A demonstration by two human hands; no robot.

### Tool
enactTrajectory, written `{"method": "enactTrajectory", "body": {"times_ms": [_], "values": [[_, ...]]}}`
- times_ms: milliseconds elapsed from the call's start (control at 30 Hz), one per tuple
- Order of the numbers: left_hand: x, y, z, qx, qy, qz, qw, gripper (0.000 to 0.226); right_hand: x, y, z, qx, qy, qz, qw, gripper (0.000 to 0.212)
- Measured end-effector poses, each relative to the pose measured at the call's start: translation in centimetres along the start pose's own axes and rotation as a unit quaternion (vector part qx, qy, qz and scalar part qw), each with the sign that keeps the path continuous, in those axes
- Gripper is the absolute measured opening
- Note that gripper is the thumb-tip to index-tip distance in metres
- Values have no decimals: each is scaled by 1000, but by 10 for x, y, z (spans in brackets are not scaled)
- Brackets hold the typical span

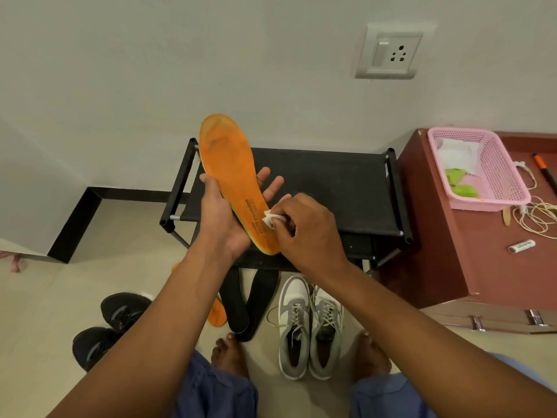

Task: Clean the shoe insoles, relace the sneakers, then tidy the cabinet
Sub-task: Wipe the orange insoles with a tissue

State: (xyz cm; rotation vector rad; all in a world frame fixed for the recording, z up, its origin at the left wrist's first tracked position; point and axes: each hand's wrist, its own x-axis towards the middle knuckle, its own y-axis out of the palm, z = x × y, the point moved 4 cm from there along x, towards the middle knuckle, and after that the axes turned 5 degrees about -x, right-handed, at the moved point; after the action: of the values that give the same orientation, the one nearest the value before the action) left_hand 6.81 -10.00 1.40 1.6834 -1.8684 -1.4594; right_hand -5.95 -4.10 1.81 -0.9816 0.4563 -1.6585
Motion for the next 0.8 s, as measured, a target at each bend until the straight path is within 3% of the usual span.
{"method": "enactTrajectory", "body": {"times_ms": [300, 400, 500, 633, 800], "values": [[-1, 3, 9, 80, -41, 41, 995, 89, -6, 5, 20, 74, -57, 5, 996, 10], [-8, 7, 21, 155, -92, 60, 982, 92, 1, -4, 12, 39, -35, -28, 998, 8], [-16, 15, 34, 227, -107, 73, 965, 76, 15, -20, -6, 19, 2, -82, 996, 8], [-23, 24, 47, 247, -128, 102, 955, 63, 22, -39, -28, 20, 62, -146, 987, 7], [-19, 23, 36, 239, -97, 83, 963, 77, 14, -28, -13, 56, 20, -94, 994, 9]]}}
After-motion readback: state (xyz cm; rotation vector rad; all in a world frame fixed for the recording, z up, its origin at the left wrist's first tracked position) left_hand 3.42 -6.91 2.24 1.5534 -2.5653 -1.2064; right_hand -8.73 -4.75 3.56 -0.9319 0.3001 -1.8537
